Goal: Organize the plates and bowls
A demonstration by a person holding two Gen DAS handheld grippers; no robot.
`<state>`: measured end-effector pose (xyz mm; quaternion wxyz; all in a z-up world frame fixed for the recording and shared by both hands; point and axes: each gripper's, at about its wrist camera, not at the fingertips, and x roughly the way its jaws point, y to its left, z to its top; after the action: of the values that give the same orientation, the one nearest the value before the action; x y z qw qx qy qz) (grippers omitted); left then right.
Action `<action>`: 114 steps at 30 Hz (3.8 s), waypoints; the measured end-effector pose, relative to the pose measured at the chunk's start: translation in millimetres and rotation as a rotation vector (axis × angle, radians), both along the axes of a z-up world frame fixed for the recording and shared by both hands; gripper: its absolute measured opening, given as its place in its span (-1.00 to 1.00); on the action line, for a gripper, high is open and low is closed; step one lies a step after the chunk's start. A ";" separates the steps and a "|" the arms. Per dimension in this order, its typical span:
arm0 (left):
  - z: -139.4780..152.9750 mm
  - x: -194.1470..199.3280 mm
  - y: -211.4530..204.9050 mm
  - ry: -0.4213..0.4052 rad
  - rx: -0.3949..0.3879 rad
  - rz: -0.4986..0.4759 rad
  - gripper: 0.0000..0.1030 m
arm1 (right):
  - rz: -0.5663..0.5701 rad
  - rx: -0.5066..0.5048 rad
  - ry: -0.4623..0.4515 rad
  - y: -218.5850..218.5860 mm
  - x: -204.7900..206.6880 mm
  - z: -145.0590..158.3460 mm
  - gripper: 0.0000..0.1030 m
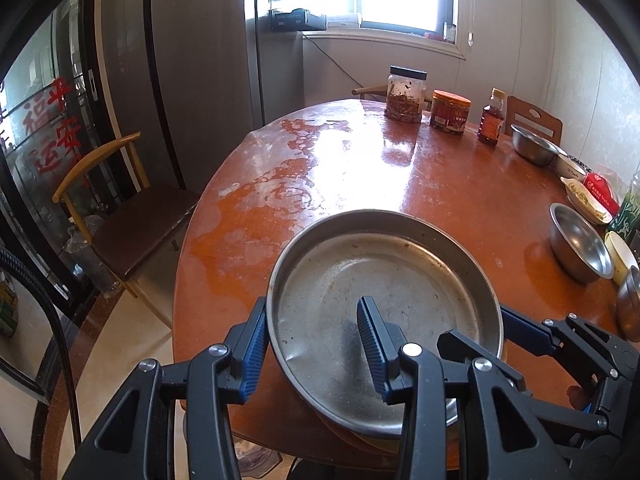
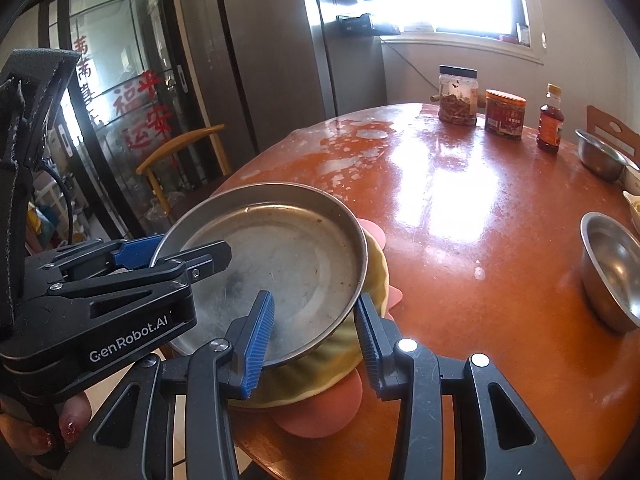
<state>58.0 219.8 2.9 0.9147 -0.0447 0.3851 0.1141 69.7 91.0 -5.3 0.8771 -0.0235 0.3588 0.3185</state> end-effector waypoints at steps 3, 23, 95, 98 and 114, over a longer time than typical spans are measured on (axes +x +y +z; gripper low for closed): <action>-0.5 0.0 0.9 0.000 -0.006 -0.003 -0.16 | 0.001 -0.008 -0.007 0.6 -0.9 -0.5 -0.16; -2.8 -3.2 9.0 0.011 -0.024 0.017 -0.16 | 0.042 0.002 0.006 1.8 -5.3 1.2 -0.15; 56.4 2.4 -106.8 -0.079 0.036 -0.085 0.11 | -0.265 0.168 -0.058 -160.6 -1.1 40.6 0.46; 55.4 11.1 -123.1 -0.073 0.037 -0.112 0.12 | -0.296 0.170 -0.064 -178.8 5.6 41.9 0.46; 51.5 74.9 -197.1 -0.020 -0.001 -0.207 0.12 | -0.403 0.079 -0.054 -261.7 54.7 58.1 0.47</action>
<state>133.0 22.6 54.3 0.9253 -0.0063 0.3787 0.0181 124.4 -170.7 52.8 0.9326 0.0745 0.3197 0.1497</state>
